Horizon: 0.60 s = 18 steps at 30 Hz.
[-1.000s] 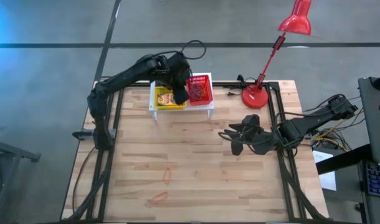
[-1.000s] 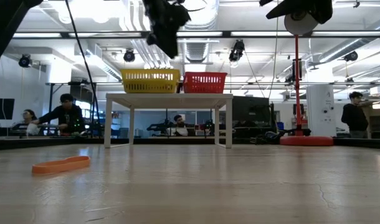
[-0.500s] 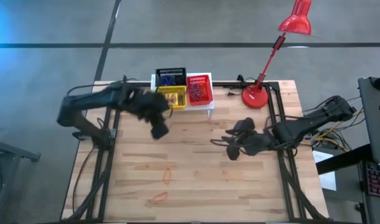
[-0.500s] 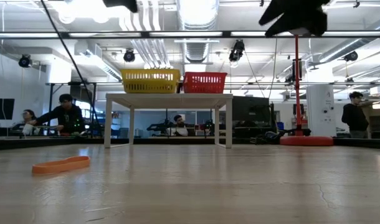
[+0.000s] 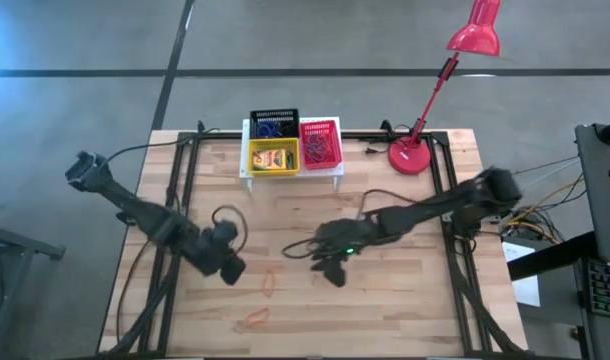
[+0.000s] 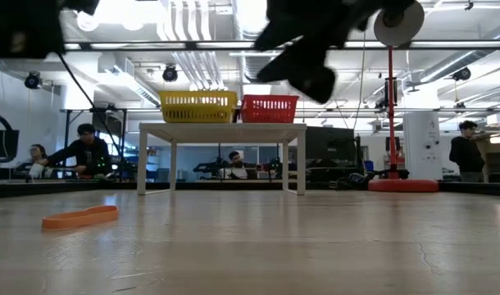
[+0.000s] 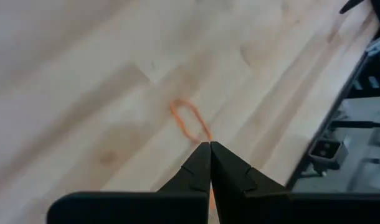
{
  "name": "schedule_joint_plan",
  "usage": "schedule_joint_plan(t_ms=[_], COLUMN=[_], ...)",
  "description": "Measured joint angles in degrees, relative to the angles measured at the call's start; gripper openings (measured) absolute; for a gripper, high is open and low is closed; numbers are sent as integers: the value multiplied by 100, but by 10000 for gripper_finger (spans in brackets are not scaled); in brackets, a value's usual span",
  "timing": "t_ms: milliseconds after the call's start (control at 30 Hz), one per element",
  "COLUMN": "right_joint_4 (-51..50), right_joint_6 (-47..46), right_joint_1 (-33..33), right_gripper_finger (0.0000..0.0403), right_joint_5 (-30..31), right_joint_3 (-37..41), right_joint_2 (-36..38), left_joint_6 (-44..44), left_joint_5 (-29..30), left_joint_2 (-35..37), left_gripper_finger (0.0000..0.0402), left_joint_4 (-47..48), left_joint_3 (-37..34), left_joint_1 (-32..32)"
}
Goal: Pick & Place Office Desk Supplies
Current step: Put the orange rubber band into the red basket on the shelf
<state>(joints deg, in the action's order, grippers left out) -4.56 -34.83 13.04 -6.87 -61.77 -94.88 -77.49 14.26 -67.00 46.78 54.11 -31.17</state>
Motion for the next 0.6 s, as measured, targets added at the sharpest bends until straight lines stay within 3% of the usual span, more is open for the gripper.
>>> schedule_joint_plan(t_ms=[167,333,600], right_joint_4=[-310,-1213,-3302], right_joint_6=[-515,-1093,-1559], right_joint_1=[-12,-12,-20], right_gripper_finger=[157,157,156], right_joint_5=[-95,57,555], right_joint_3=[-1216,-2848,-5381], right_joint_2=[-1275,-2517,-4204], left_joint_6=[-1078,-1589,-1022], left_joint_5=[129,140,-119], left_joint_2=[200,240,245], left_gripper_finger=[10,10,10], left_joint_4=[-1117,-1394,-1360], left_joint_3=[-1189,-1773,-1889], left_joint_1=[-745,-1165,-1322])
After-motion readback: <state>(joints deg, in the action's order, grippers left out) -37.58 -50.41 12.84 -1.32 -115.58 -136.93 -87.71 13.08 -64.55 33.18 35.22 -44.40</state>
